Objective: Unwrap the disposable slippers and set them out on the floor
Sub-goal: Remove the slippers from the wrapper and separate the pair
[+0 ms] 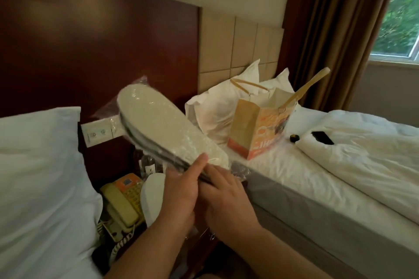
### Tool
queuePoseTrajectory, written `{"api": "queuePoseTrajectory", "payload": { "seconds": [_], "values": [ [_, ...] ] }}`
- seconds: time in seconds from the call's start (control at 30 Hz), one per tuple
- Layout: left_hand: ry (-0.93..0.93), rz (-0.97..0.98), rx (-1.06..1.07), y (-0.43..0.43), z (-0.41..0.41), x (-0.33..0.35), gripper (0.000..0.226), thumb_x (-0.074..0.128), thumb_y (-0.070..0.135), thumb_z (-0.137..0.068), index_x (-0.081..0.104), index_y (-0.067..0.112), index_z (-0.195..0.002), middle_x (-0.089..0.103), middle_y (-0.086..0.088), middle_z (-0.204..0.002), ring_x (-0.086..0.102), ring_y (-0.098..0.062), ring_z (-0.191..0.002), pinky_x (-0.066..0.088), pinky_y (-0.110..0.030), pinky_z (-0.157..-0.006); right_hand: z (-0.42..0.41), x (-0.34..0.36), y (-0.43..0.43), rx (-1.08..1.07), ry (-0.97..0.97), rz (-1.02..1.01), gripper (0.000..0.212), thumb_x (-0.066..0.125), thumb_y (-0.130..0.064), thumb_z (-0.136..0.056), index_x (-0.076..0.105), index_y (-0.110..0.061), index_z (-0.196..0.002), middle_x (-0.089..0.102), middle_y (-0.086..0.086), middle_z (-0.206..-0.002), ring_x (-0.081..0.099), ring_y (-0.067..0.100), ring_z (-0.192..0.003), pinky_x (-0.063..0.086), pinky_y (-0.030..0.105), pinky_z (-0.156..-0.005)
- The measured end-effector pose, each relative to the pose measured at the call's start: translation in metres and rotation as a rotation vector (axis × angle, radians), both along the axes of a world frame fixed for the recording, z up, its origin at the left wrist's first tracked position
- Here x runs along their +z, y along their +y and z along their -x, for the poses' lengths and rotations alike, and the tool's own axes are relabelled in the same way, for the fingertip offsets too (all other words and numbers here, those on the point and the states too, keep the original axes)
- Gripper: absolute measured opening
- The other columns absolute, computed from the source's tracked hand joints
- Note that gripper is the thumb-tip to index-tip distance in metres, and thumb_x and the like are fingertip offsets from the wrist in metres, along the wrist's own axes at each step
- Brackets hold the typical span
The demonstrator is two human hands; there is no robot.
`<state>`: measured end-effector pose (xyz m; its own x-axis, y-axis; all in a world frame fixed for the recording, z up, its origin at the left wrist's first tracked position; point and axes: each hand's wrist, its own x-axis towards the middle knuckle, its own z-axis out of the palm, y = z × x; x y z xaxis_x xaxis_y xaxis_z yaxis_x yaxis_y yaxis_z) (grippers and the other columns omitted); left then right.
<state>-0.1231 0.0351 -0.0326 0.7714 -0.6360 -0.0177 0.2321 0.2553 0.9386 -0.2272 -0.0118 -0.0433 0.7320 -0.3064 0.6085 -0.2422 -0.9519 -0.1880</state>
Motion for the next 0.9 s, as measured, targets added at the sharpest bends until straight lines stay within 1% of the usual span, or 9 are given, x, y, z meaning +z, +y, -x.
{"api": "queuePoseTrajectory", "payload": {
  "seconds": [0.1,0.2,0.33,0.43,0.53,0.63,0.77,0.83,0.9],
  "values": [
    [0.217,0.108,-0.077,0.009,0.000,0.003,0.038,0.076,0.025,-0.083,0.067,0.009,-0.117,0.076,-0.015,-0.106,0.074,-0.033,-0.095,0.057,-0.051,-0.090,0.012,0.003,0.004,0.020,-0.008,0.114,0.039,0.045,-0.024,-0.085,0.066,-0.026,-0.118,0.053,0.001,-0.143,0.047,0.024,-0.130,0.042,0.042,-0.102],
    [0.370,0.216,-0.133,0.016,-0.004,0.005,0.044,0.071,0.025,-0.085,0.062,0.006,-0.124,0.073,-0.020,-0.113,0.071,-0.037,-0.103,0.053,-0.054,-0.094,0.024,0.009,0.001,-0.017,-0.074,0.198,0.034,0.051,-0.023,-0.088,0.065,-0.029,-0.118,0.061,-0.001,-0.134,0.054,0.024,-0.123,0.044,0.046,-0.099],
    [0.464,0.302,-0.053,0.022,-0.014,0.010,0.056,0.076,0.025,-0.074,0.061,0.009,-0.126,0.074,-0.015,-0.113,0.071,-0.033,-0.103,0.058,-0.051,-0.087,0.040,0.027,-0.009,-0.044,-0.235,0.286,0.014,0.067,-0.017,-0.081,0.074,-0.026,-0.089,0.069,-0.010,-0.098,0.060,0.018,-0.090,0.044,0.038,-0.080],
    [0.516,0.337,-0.046,0.029,-0.023,0.014,0.056,0.081,0.024,-0.068,0.065,0.010,-0.120,0.078,-0.010,-0.098,0.073,-0.029,-0.097,0.063,-0.042,-0.071,0.052,0.034,-0.021,0.009,-0.253,0.300,0.006,0.071,-0.018,-0.079,0.073,-0.024,-0.079,0.070,-0.012,-0.095,0.059,0.014,-0.086,0.042,0.036,-0.078],
    [0.536,0.348,-0.077,0.033,-0.027,0.015,0.049,0.084,0.024,-0.069,0.069,0.009,-0.114,0.076,-0.011,-0.106,0.071,-0.027,-0.101,0.059,-0.044,-0.084,0.057,0.033,-0.026,-0.025,-0.247,0.269,0.009,0.065,-0.019,-0.081,0.073,-0.023,-0.081,0.070,-0.015,-0.095,0.058,0.012,-0.087,0.044,0.036,-0.078],
    [0.524,0.354,-0.090,0.034,-0.028,0.016,0.040,0.082,0.023,-0.073,0.072,0.009,-0.108,0.074,-0.014,-0.115,0.067,-0.032,-0.112,0.051,-0.052,-0.098,0.055,0.028,-0.022,-0.119,-0.303,-0.045,0.019,0.064,-0.022,-0.081,0.065,-0.033,-0.096,0.063,-0.023,-0.096,0.056,0.003,-0.092,0.047,0.035,-0.079],
    [0.470,0.334,-0.105,0.034,-0.024,0.013,0.051,0.082,0.023,-0.069,0.066,0.011,-0.115,0.078,-0.004,-0.090,0.074,-0.020,-0.082,0.062,-0.034,-0.068,0.039,0.038,-0.012,-0.047,-0.497,-1.002,0.048,0.073,-0.060,-0.071,0.052,-0.055,-0.113,0.061,-0.015,-0.105,0.068,0.012,-0.094,0.062,0.039,-0.074],
    [0.458,0.325,-0.129,0.033,-0.022,0.009,0.048,0.082,0.022,-0.067,0.067,0.013,-0.112,0.078,-0.003,-0.090,0.074,-0.019,-0.080,0.061,-0.033,-0.066,0.032,0.045,-0.015,-0.060,-0.511,-1.179,0.059,0.080,-0.060,-0.065,0.048,-0.057,-0.115,0.060,-0.011,-0.112,0.069,0.014,-0.096,0.062,0.039,-0.073],
    [0.445,0.305,-0.166,0.032,-0.019,0.005,0.039,0.081,0.022,-0.069,0.071,0.011,-0.105,0.078,-0.006,-0.094,0.072,-0.022,-0.081,0.059,-0.039,-0.073,0.029,0.053,-0.020,-0.095,-0.506,-1.142,0.056,0.081,-0.050,-0.073,0.047,-0.051,-0.117,0.063,-0.009,-0.110,0.070,0.011,-0.092,0.062,0.034,-0.069]
  ]
}}
